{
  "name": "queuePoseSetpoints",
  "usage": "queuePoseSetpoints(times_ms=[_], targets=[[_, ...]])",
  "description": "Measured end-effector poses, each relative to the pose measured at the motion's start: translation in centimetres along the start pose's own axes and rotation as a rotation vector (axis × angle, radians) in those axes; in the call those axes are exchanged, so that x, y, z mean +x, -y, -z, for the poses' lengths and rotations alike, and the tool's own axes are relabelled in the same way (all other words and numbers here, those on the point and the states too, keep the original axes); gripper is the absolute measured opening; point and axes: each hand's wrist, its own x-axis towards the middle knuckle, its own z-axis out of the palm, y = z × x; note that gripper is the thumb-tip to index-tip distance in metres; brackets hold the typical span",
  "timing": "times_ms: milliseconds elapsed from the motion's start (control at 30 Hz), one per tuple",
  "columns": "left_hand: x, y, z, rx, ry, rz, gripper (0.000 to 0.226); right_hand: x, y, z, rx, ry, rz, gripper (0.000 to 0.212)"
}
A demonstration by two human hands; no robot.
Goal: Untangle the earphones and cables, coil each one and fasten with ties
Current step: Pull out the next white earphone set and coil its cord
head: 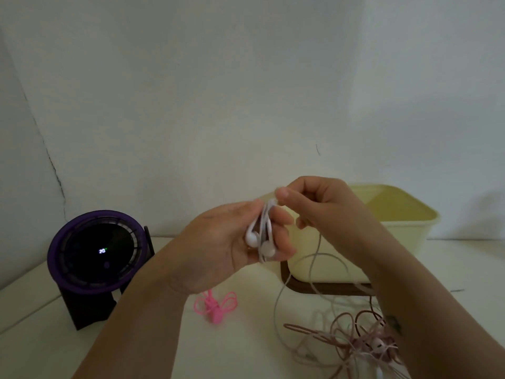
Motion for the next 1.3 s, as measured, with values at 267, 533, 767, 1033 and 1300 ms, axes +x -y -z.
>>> queuePoseSetpoints(times_ms=[267, 533, 767, 1033, 1300], targets=[[0.9, -1.1, -0.2, -0.317, -0.305, -0.259, 0.042, -0.3, -0.8, -2.2, -0.298, 0.288, -0.016, 0.027], [0.7, 0.3, 1.1, 0.229, -0.385, -0.143, 0.039, -1.2, 2.3, -0.9, -0.467, 0.261, 0.061, 0.024], [-0.1, 0.9, 0.7, 0.349, -0.084, 0.083, 0.043, -1.0, 2.6, 0.5, -0.323, 0.028, 0.091, 0.026], [0.3, -0.8, 0.7, -0.353, -0.032, -0.172, 0.045, 0.1, -0.4, -1.2, -0.173, 0.123, 0.049, 0.030], [1.1, -0.5, -0.4, -0.271, -0.366, -0.271, 0.037, -0.5, 0.1, -1.4, -0.076, 0.471, -0.209, 0.027]])
